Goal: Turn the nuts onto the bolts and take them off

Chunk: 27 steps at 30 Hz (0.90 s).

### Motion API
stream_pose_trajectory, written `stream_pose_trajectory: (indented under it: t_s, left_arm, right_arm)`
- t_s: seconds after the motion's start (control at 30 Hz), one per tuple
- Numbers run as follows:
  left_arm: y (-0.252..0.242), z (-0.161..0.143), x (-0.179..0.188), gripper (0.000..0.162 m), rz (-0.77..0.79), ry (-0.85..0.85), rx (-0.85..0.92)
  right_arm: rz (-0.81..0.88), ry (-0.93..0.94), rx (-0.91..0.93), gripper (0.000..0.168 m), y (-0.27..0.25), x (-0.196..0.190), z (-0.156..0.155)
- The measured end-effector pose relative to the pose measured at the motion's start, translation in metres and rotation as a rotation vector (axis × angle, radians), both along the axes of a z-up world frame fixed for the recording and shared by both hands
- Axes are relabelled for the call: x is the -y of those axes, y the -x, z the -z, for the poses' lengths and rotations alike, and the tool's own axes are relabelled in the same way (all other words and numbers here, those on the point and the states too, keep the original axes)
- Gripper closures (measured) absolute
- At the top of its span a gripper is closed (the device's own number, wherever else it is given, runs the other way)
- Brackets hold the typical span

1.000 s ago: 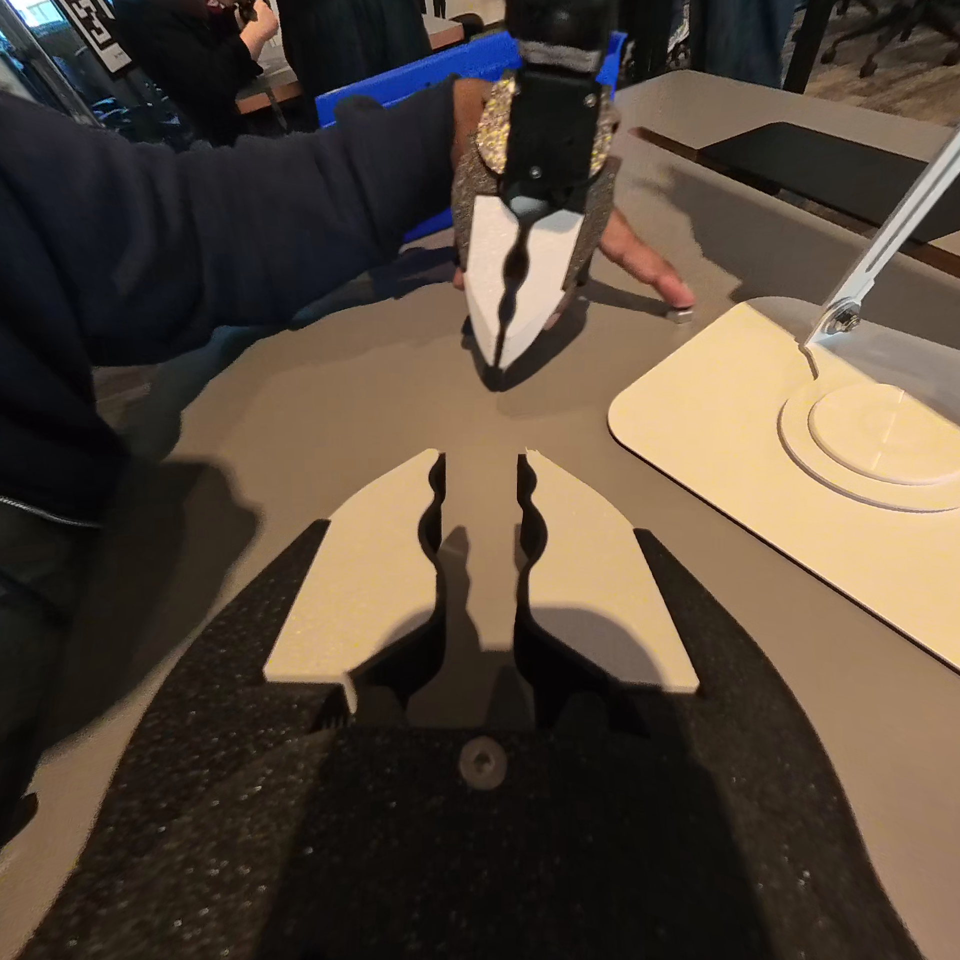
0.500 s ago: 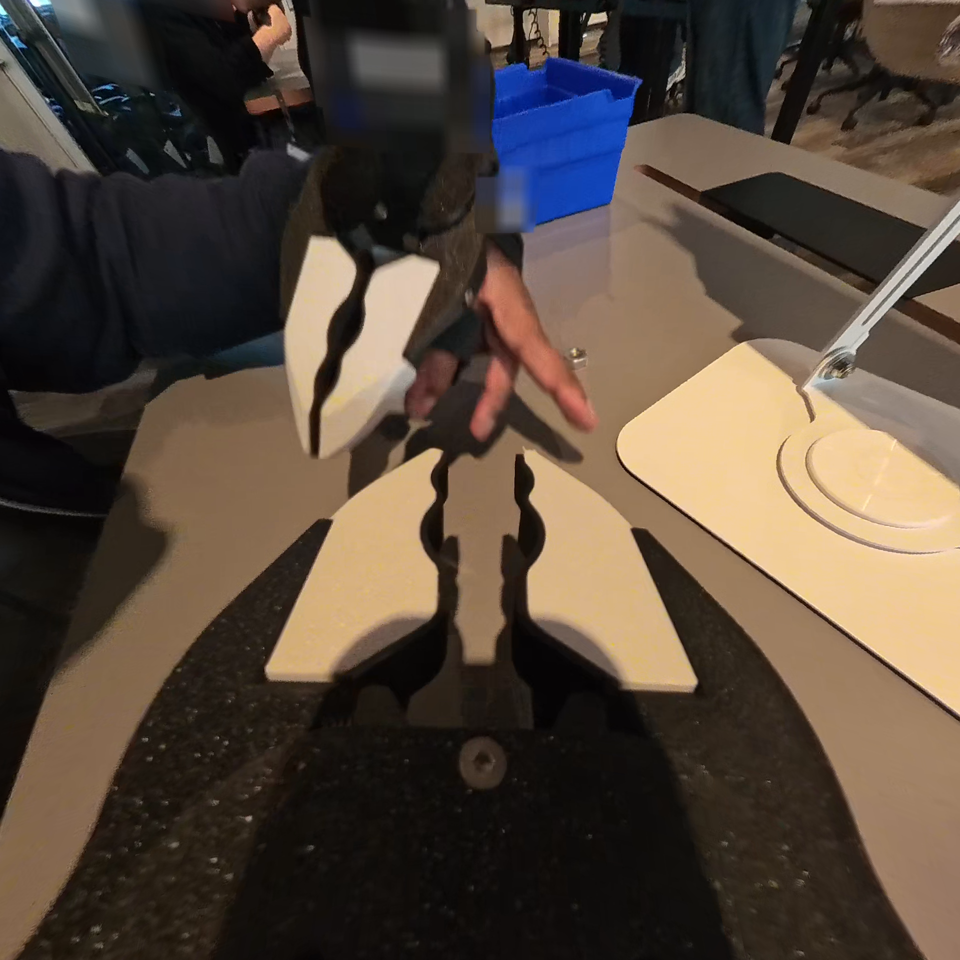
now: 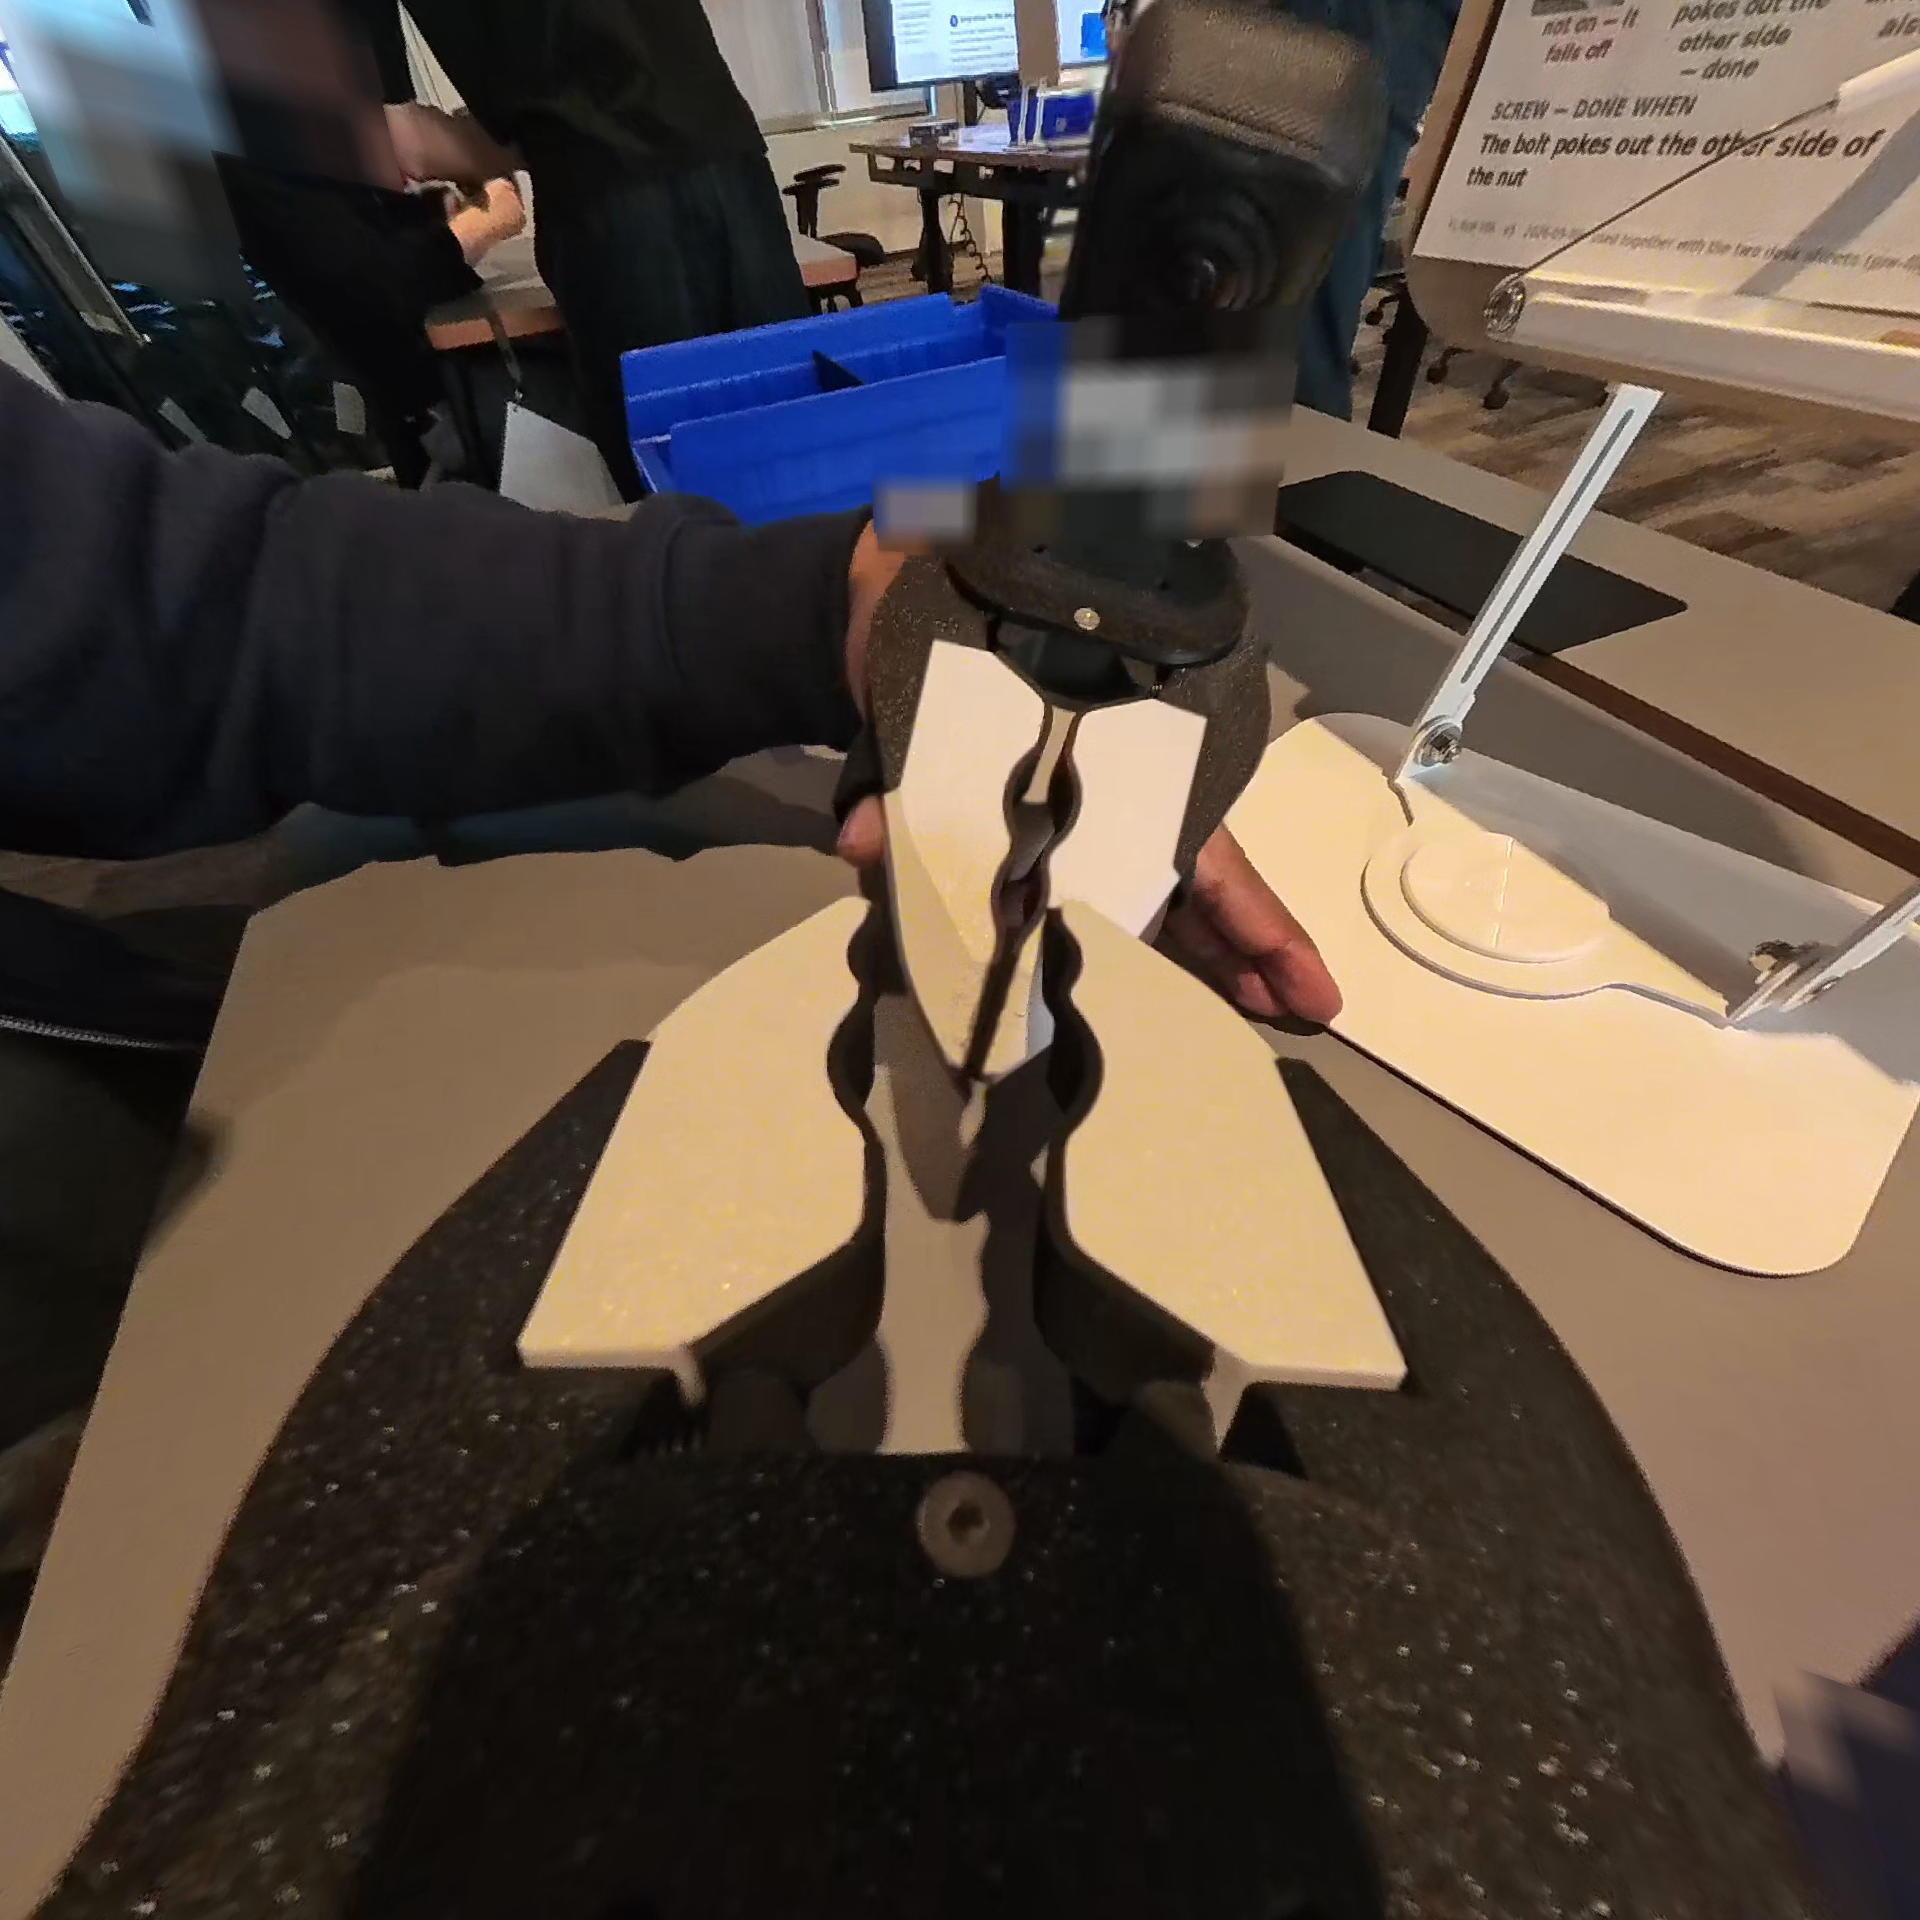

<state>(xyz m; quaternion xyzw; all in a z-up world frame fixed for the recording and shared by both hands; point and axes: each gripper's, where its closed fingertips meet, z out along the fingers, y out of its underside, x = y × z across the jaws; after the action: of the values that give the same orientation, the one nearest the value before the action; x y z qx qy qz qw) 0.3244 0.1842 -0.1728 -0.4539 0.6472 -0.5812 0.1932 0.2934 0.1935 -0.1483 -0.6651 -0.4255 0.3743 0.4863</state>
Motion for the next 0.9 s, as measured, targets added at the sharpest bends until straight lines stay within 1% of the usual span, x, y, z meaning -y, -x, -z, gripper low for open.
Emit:
stream_pose_trajectory:
  t_s: [0.2, 0.37, 0.5, 0.63, 0.73, 0.83, 0.9]
  left_arm:
    - [-0.002, -0.001, -0.011, 0.162, -0.064, -0.013, 0.019]
    - [0.001, 0.008, -0.022, 0.162, -0.101, -0.061, -0.033]
    - [0.006, 0.016, -0.034, 0.162, -0.139, -0.113, -0.065]
    - [0.007, 0.014, -0.042, 0.162, -0.168, -0.109, -0.051]
    - [0.005, 0.015, -0.044, 0.162, -0.176, -0.103, -0.036]
    - [0.01, 0.014, -0.046, 0.162, -0.163, -0.123, -0.021]
    - [0.018, 0.001, -0.05, 0.162, -0.176, -0.111, 0.051]
  right_arm:
    - [-0.001, 0.0, 0.0, 0.14, -0.002, -0.002, -0.002]
    - [0.002, -0.006, 0.008, 0.139, -0.002, -0.006, -0.004]
    - [0.004, -0.017, 0.017, 0.138, 0.001, -0.015, -0.006]
    - [0.008, -0.029, 0.02, 0.136, 0.004, -0.028, -0.006]
    - [0.023, -0.076, 0.019, 0.133, 0.005, -0.04, -0.01]
    - [0.04, -0.15, -0.004, 0.127, 0.004, -0.054, -0.023]
    - [0.058, -0.223, -0.027, 0.121, 0.003, -0.065, -0.035]
